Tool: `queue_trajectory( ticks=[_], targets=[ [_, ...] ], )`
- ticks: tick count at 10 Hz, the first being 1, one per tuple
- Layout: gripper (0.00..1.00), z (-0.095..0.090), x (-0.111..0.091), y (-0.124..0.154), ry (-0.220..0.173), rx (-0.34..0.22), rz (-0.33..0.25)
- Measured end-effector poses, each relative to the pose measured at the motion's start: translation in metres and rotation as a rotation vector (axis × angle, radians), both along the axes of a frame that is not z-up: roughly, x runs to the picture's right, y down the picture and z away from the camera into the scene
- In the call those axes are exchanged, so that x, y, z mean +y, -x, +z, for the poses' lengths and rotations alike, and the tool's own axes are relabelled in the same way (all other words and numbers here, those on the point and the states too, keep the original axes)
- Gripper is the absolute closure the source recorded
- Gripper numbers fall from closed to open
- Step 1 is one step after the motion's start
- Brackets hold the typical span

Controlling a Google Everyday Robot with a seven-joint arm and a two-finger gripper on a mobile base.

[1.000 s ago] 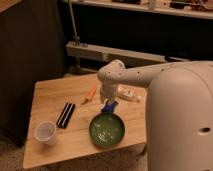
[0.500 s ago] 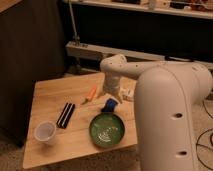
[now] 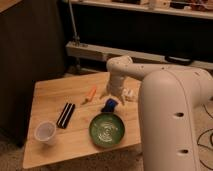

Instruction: Place the white sponge in the ceramic cup

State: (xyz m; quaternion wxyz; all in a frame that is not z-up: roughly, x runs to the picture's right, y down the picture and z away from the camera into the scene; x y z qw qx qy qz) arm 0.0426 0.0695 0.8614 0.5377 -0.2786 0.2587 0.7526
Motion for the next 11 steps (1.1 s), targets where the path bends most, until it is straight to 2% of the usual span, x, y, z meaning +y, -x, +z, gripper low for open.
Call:
queue_trajectory(
  ticks=[2,4,7,11],
  targets=[
    [0.20,0.005,0.008,-0.005,-0.032,-0.010,0.006],
    [0.20,0.015,0.020,-0.003,-0.043,-0.015,-0.004],
    [0.20,0.024,0.024,0.001,-0.061,-0.008,-0.019],
    [0.20,0.036,0.026,0.007,-0.065,-0.003,-0.022]
  ],
)
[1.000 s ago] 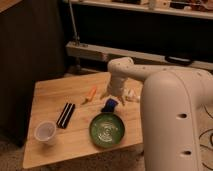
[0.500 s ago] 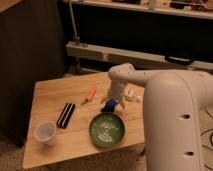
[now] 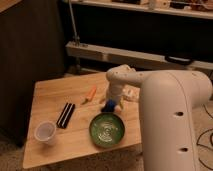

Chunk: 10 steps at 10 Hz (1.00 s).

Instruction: Place the white sponge in the ceramic cup

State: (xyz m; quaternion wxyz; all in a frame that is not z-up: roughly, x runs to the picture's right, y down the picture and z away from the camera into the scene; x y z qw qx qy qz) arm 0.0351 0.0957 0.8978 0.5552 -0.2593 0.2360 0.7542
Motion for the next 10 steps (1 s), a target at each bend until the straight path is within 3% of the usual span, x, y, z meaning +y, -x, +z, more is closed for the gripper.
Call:
queue_trajectory(
  ticks=[5,9,10],
  targets=[
    [0.20,0.016,0.002,0.009,-0.003,0.010,-0.016],
    [0.20,0.028,0.008,0.011,0.025,0.031,-0.034],
    [0.25,0.031,0.008,0.011,0.033,0.033,-0.028]
  ],
)
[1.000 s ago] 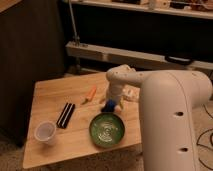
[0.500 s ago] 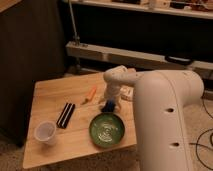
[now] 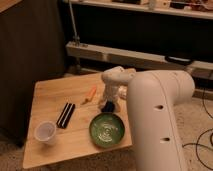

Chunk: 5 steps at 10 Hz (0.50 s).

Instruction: Place the white sponge in the ceramic cup

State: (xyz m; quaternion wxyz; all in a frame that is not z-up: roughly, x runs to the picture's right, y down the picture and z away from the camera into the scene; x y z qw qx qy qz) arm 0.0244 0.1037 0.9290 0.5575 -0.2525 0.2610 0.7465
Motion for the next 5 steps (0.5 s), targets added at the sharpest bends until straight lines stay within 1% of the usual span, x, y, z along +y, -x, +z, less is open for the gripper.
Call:
queue_trajectory(
  ticks=[2,4,5],
  targets=[
    [0.45,0.001,-0.004,0.002,-0.004,-0.001,0.000],
    [0.68,-0.003,-0.013,0.006,-0.025,0.003,-0.009],
    [0.78,-0.004,-0.016,0.008,-0.032,0.005,-0.016]
  ],
)
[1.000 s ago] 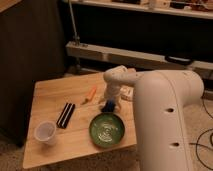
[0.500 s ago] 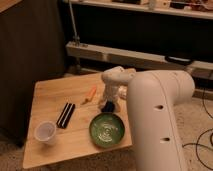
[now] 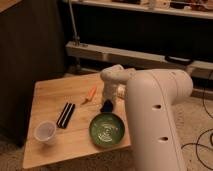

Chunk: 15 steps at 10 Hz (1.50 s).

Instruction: Place the white sponge in the ceramic cup

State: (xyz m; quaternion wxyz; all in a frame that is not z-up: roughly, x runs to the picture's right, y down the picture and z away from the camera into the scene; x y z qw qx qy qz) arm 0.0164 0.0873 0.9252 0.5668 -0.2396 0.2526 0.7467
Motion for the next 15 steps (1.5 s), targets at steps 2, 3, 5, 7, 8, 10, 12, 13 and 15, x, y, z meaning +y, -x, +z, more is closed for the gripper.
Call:
queue_trajectory(
  ticks=[2,3,5,7,8,10,12,13,15],
  targets=[
    [0.97,-0.003,-0.001,0.003,-0.014,0.001,-0.023],
    [1.00,-0.010,-0.004,0.006,-0.038,-0.019,-0.023],
    [1.00,-0.040,-0.018,0.019,-0.101,-0.110,-0.019],
    [1.00,-0.085,-0.039,0.044,-0.161,-0.244,-0.020],
    [1.00,-0.108,-0.044,0.060,-0.189,-0.327,-0.019],
    [1.00,-0.144,-0.041,0.099,-0.224,-0.483,-0.032],
    [1.00,-0.175,-0.031,0.131,-0.251,-0.620,-0.054],
    [1.00,-0.182,-0.028,0.137,-0.258,-0.648,-0.061],
    [1.00,-0.184,-0.028,0.140,-0.259,-0.655,-0.062]
  ],
)
